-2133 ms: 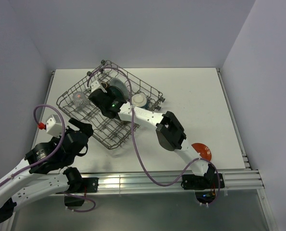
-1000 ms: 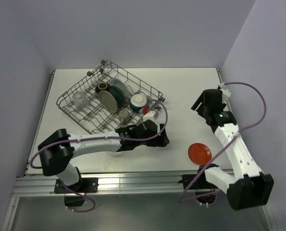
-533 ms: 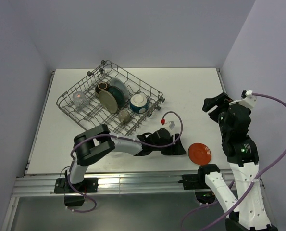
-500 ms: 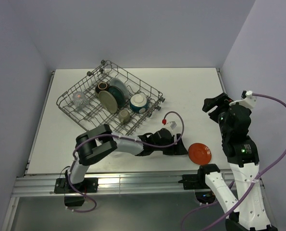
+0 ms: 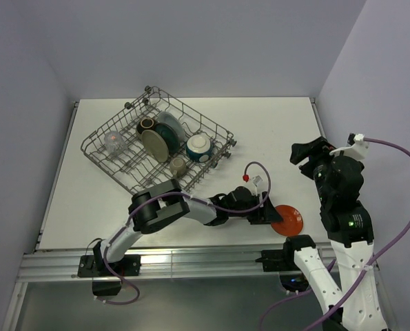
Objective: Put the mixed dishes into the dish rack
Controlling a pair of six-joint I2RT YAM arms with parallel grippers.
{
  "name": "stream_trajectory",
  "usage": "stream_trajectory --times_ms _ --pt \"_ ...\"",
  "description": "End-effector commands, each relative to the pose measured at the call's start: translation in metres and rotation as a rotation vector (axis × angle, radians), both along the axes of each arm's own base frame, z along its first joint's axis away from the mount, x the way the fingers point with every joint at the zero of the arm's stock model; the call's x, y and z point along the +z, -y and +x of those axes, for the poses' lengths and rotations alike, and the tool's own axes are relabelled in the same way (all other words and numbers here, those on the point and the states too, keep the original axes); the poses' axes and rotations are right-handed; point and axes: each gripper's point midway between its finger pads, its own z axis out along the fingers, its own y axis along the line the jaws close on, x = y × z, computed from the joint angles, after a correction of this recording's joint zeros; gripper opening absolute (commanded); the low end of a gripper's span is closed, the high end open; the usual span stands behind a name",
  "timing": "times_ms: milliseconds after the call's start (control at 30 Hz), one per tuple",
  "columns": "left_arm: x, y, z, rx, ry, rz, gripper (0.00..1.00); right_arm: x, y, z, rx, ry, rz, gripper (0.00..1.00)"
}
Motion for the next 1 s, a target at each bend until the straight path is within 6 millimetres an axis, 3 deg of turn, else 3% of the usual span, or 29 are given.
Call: stream_trajectory --times_ms 0,200,300,433,500,667,800,833,900,933,967 --pt "-0.016 0.010 -0.010 -0.038 -0.045 -0.004 0.70 0.005 0.000 0.001 0.008 0.022 -0.010 0.75" --pt "-0.028 0.014 -0.013 -0.039 -0.089 -0.043 0.58 0.007 0.000 -0.003 0.011 0.034 -0.008 0.75" --pt "-0.039 0.014 -0.011 -0.032 -0.107 -0.028 0.40 0.008 -0.001 -0.004 0.014 0.041 -0.004 0.75" --pt "-0.046 0.009 -0.008 -0.022 -0.137 -0.035 0.08 0.005 -0.003 -0.005 0.026 0.038 0.000 0.75" --pt "-0.048 0.007 -0.006 -0.015 -0.136 -0.026 0.00 0.002 -0.004 -0.004 0.027 0.030 0.001 0.75" --pt "-0.037 -0.011 0.002 0.023 -0.099 -0.007 0.00 -0.003 -0.009 -0.001 0.060 0.014 0.002 0.75" --pt "-0.019 -0.032 0.010 0.066 -0.030 0.042 0.00 -0.019 -0.025 0.009 0.148 -0.045 0.000 0.75" --pt "-0.005 -0.040 0.011 0.077 -0.007 0.043 0.00 -0.022 -0.027 0.012 0.159 -0.056 0.000 0.74" --pt "0.005 -0.052 0.015 0.098 0.049 0.070 0.00 -0.034 -0.037 0.016 0.220 -0.094 0.004 0.75" --pt "0.025 -0.060 0.017 0.104 0.097 0.060 0.00 -0.037 -0.040 0.017 0.238 -0.105 0.003 0.74" --pt "0.021 -0.070 0.017 0.112 0.107 0.112 0.00 -0.041 -0.043 0.018 0.255 -0.115 0.005 0.75"
